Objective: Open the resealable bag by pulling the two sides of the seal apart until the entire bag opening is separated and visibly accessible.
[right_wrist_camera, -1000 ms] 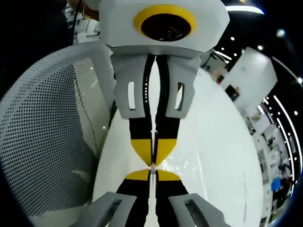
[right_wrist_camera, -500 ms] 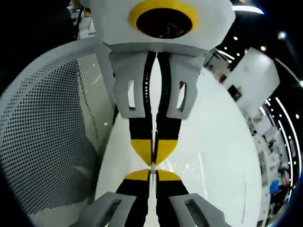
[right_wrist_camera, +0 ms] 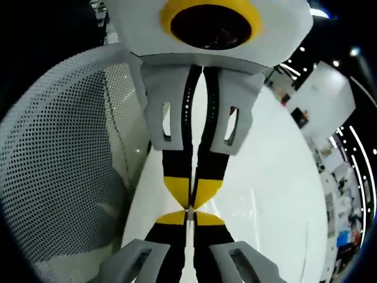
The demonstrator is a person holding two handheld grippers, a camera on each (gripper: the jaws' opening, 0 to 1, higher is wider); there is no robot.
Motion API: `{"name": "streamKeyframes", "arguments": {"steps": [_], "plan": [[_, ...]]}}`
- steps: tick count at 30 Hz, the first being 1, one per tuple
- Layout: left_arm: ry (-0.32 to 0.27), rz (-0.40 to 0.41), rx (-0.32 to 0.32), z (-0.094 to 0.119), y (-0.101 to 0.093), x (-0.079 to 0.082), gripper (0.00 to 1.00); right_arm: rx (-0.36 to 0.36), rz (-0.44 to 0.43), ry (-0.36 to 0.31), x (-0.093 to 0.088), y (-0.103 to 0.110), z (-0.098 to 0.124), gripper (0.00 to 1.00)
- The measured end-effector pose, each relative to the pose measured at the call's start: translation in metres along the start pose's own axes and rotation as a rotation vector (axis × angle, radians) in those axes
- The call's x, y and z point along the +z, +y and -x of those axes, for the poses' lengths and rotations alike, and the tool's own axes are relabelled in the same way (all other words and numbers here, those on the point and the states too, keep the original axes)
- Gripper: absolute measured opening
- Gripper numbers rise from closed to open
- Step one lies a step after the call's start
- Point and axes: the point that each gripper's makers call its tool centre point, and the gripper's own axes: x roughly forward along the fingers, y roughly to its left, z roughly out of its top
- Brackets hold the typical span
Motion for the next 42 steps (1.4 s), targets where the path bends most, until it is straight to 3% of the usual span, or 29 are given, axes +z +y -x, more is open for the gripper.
{"name": "streamKeyframes", "arguments": {"steps": [42], "plan": [[0.019, 0.054, 0.021, 0.020, 0.009, -0.027, 0.00, -0.026, -0.107, 0.075, -0.055, 0.008, 0.029, 0.00]]}}
